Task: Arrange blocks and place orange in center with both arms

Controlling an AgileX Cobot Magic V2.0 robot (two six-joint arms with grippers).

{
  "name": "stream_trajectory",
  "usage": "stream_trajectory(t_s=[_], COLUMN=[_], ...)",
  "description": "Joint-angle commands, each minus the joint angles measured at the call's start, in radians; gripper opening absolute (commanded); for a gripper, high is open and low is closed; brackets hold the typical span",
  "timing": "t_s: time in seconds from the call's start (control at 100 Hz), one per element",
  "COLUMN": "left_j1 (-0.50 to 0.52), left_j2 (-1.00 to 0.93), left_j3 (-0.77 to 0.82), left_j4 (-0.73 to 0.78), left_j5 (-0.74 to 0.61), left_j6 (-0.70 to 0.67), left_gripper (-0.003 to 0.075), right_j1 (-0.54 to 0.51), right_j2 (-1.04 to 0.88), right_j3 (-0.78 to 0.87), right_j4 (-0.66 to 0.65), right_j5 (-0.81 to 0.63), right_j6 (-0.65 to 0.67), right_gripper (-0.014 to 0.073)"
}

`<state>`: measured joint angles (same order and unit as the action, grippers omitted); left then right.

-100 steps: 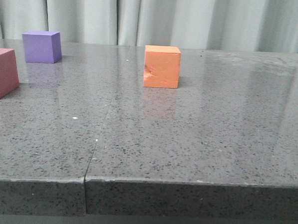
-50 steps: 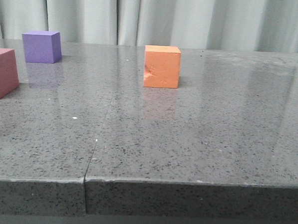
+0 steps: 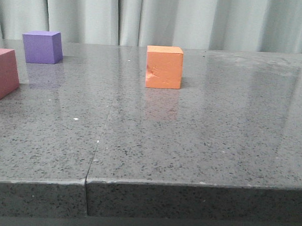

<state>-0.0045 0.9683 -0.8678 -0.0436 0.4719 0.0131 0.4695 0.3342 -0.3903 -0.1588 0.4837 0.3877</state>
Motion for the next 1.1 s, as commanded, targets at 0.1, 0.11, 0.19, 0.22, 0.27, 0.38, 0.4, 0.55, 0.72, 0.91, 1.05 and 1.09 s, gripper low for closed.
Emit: stream_trajectory(t_s=[0.1, 0.11, 0.19, 0.22, 0.27, 0.38, 0.4, 0.55, 0.72, 0.91, 1.05, 1.09], left_j1=[0.000, 0.000, 0.000, 0.000, 0.000, 0.000, 0.000, 0.000, -0.007, -0.074, -0.143, -0.165], left_j2=[0.086, 0.090, 0.133, 0.154, 0.185, 0.265, 0.275, 0.385, 0.502, 0.614, 0.690, 0.711], left_j3=[-0.148, -0.157, -0.209, -0.228, -0.272, -0.367, -0.388, -0.531, -0.683, -0.795, -0.863, -0.883], left_j4=[-0.141, -0.147, -0.214, -0.245, -0.296, -0.420, -0.436, -0.585, -0.643, -0.608, -0.582, -0.582], left_j5=[-0.025, -0.022, 0.001, 0.012, 0.043, 0.164, 0.191, 0.361, 0.545, 0.591, 0.591, 0.591], left_j6=[0.230, 0.245, 0.331, 0.366, 0.448, 0.627, 0.660, 0.890, 1.088, 1.217, 1.217, 1.217], left_gripper=[0.0622, 0.0622, 0.0622, 0.0622, 0.0622, 0.0622, 0.0622, 0.0622, 0.0620, 0.0620, 0.0620, 0.0620], right_j1=[-0.001, -0.001, -0.001, -0.001, -0.001, -0.001, -0.001, -0.001, -0.001, -0.001, -0.001, -0.001], right_j2=[0.004, 0.004, 0.004, 0.004, 0.004, 0.004, 0.004, 0.004, 0.004, 0.004, 0.004, 0.004], right_j3=[-0.025, -0.025, -0.025, -0.025, -0.025, -0.025, -0.025, -0.025, -0.025, -0.025, -0.025, -0.025], right_j4=[-0.022, -0.022, -0.022, -0.022, -0.022, -0.022, -0.022, -0.022, -0.022, -0.022, -0.022, -0.022], right_j5=[-0.078, -0.078, -0.078, -0.078, -0.078, -0.078, -0.078, -0.078, -0.078, -0.078, -0.078, -0.078], right_j6=[-0.006, -0.006, -0.006, -0.006, -0.006, -0.006, -0.006, -0.006, -0.006, -0.006, -0.006, -0.006], right_gripper=[-0.0068, -0.0068, -0.0068, -0.0068, -0.0068, -0.0068, -0.0068, -0.0068, -0.0068, -0.0068, -0.0068, -0.0068])
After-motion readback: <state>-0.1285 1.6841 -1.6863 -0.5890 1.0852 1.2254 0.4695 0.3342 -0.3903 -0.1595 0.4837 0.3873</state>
